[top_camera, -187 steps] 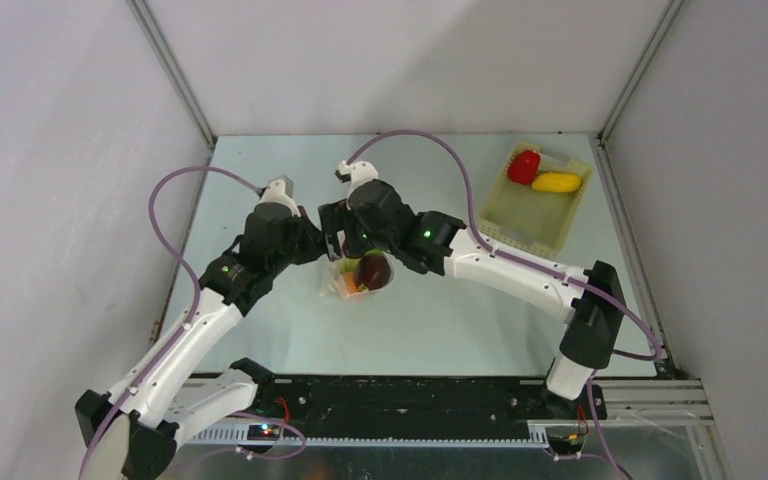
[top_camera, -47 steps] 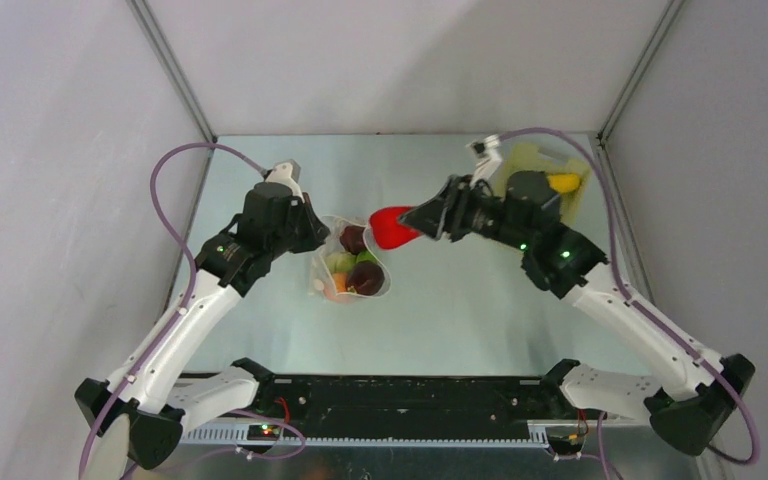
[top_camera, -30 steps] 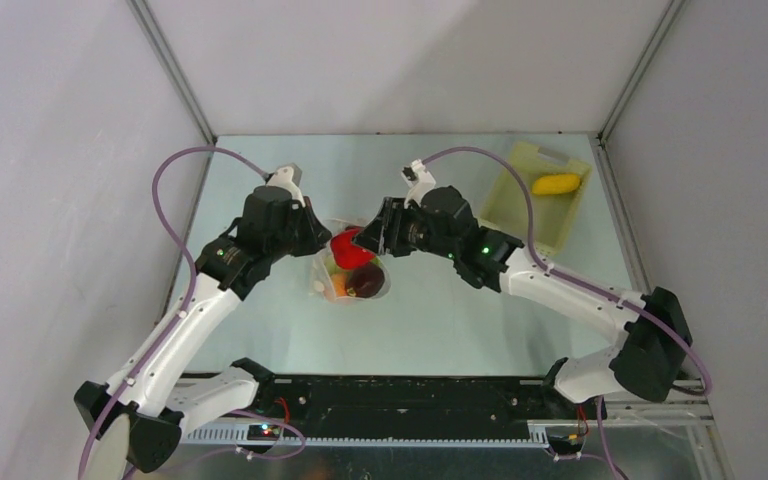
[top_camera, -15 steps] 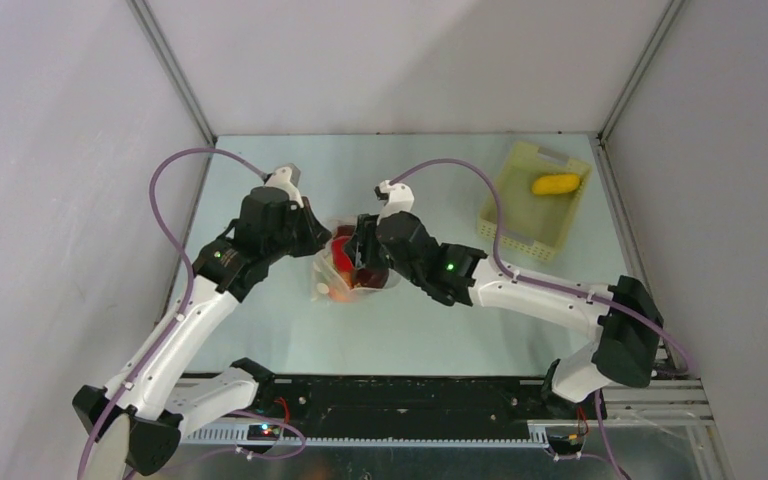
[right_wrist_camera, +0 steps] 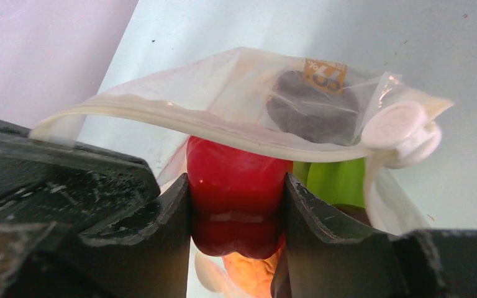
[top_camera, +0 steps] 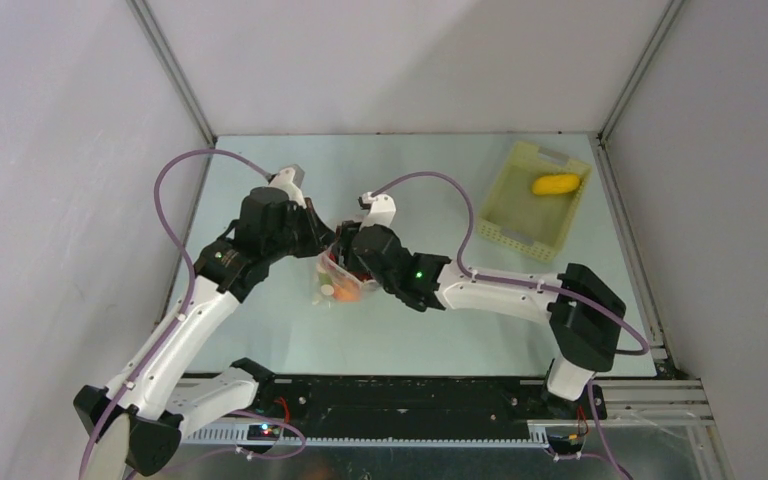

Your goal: Place the food in the zip-top bag and seal the zipper

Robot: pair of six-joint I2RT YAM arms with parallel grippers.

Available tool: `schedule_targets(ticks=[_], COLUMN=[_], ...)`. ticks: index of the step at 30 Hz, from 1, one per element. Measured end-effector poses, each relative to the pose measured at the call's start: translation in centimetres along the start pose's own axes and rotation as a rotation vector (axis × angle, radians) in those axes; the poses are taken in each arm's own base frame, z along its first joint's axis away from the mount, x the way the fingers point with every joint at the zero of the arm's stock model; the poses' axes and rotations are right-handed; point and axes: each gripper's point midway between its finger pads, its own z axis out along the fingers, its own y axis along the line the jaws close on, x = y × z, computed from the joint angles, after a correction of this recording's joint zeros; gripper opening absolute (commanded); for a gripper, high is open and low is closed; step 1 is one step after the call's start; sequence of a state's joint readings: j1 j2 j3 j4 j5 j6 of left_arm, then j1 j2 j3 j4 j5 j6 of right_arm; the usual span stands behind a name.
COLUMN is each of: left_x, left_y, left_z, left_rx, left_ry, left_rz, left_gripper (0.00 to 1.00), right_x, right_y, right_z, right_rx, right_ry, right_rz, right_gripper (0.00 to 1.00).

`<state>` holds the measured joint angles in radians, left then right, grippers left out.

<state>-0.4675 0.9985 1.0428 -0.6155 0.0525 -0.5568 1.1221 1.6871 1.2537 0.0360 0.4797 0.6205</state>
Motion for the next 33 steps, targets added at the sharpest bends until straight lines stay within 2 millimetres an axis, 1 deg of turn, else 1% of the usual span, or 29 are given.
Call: schedule_targets(ticks=[1,2,9,12,16,17,18,19,22,24,26,29,33], left_x=[0.0,0.0,-0.2,-0.2,-0.1,-0.1,-0.1,-0.1,-0.1,0.0,0.0,0.2,0.3], left_y=[0.0,-0.1,-0.1,-0.3,-0.5,-0.4,-0.4,-0.4,-0.3,0.0,0.2,0.3,0.1], left_z=[0.0,0.0,-0.2,-0.3,-0.4,-0.4,-0.5,-0.5,-0.5,-0.6,-0.6,-0.6,-0.6], left_rx=[0.003,0.005,0.009,0.018,0.03,0.029,0.03,0.03,0.025,0.017,0.012,0.01,0.018], left_ry=[0.001,0.001,-0.007,-0.007,-0.002,-0.002,-0.002,-0.003,-0.002,-0.003,-0.005,-0.002,0.006], left_rz=[0.0,0.0,-0.003,-0.002,-0.002,-0.002,-0.002,-0.002,0.0,0.004,0.002,0.0,0.001], left_gripper=[0.0,0.0,0.0,0.0,0.0,0.0,0.0,0.0,0.0,0.0,0.0,0.0,0.0], right_x=[0.2,0.5,0.9,1.3,1.5,1.5,1.5,1.5,1.5,1.4,1.4,1.4,-0.5], right_y=[-0.1,-0.2,-0.7,-1.2,-1.5,-1.4,-1.4,-1.4,-1.5,-1.8,-2.1,-2.2,-1.0], right_z=[0.3,0.6,1.6,2.1,3.0,3.0,3.1,3.1,3.1,3.2,3.2,2.6,0.8], right_rx=[0.004,0.009,0.042,0.067,0.096,0.098,0.098,0.098,0.1,0.108,0.116,0.113,0.061], right_ry=[-0.002,-0.003,-0.031,-0.035,-0.037,-0.036,-0.035,-0.035,-0.033,-0.032,-0.024,0.0,-0.005], right_rz=[-0.001,-0.002,-0.003,-0.01,-0.019,-0.02,-0.021,-0.021,-0.019,-0.017,-0.021,-0.034,-0.031], right_gripper=[0.19,0.2,0.23,0.28,0.41,0.43,0.48,0.51,0.72,0.79,0.82,0.83,0.83])
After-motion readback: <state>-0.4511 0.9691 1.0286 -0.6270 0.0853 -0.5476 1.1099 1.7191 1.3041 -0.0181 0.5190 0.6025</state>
